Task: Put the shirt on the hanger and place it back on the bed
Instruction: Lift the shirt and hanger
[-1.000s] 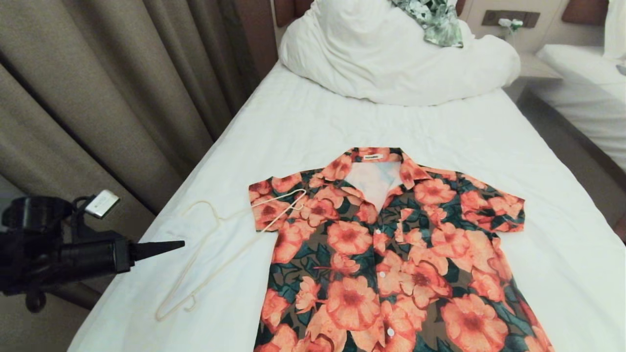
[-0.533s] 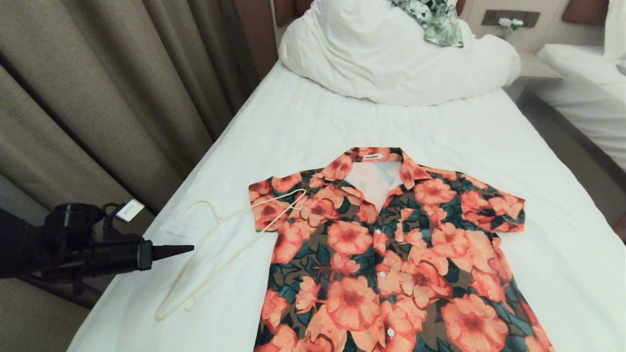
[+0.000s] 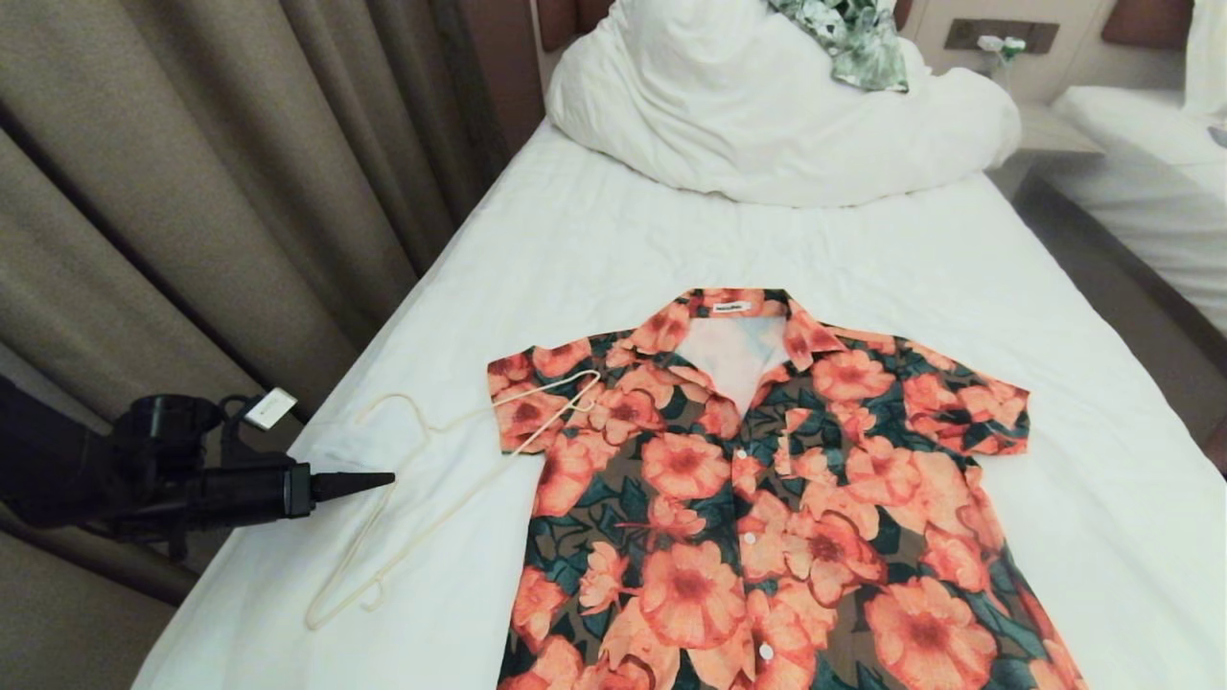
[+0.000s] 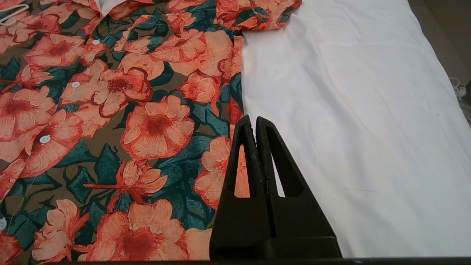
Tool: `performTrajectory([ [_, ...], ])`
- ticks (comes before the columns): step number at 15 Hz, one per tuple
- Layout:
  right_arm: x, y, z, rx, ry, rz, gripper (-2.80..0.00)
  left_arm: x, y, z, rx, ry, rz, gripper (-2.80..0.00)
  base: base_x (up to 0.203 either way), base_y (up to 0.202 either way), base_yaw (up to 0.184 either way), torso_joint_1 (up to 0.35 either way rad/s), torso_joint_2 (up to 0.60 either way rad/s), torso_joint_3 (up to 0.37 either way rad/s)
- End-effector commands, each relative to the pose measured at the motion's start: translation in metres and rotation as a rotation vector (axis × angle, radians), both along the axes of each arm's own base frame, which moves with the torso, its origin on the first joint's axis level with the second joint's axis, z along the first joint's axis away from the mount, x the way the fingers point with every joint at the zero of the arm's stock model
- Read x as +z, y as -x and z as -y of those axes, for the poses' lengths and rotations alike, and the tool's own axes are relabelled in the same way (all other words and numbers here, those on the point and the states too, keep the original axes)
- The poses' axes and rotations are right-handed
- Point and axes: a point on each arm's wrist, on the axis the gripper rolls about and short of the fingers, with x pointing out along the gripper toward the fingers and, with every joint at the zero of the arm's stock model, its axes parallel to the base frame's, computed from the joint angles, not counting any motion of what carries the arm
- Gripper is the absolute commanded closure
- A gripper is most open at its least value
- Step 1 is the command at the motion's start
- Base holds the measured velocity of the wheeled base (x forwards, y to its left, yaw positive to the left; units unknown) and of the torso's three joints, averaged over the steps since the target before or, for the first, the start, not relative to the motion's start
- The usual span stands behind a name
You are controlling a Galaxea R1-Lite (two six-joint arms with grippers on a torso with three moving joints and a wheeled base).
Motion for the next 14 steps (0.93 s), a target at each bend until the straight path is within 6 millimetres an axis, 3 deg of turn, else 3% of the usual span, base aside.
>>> performTrajectory([
  [1, 0.000, 0.000, 0.000, 0.000, 0.000, 0.001, 0.00, -0.012, -0.001, 0.005, -0.020, 0.021, -0.031, -2.80, 0.000, 0.000, 0.000, 0.000, 0.00, 0.000],
  [6, 0.000, 0.000, 0.000, 0.000, 0.000, 0.001, 0.00, -0.016, -0.005, 0.023, -0.073, 0.028, -0.047, -2.80, 0.000, 0.000, 0.000, 0.000, 0.00, 0.000],
  [11, 0.000, 0.000, 0.000, 0.000, 0.000, 0.001, 0.00, -0.012, -0.010, 0.064, -0.172, 0.047, -0.078, -2.80, 0.000, 0.000, 0.000, 0.000, 0.00, 0.000],
  [14, 0.000, 0.000, 0.000, 0.000, 0.000, 0.001, 0.00, -0.014, -0.009, 0.066, -0.178, 0.054, -0.082, -2.80, 0.000, 0.000, 0.000, 0.000, 0.00, 0.000],
])
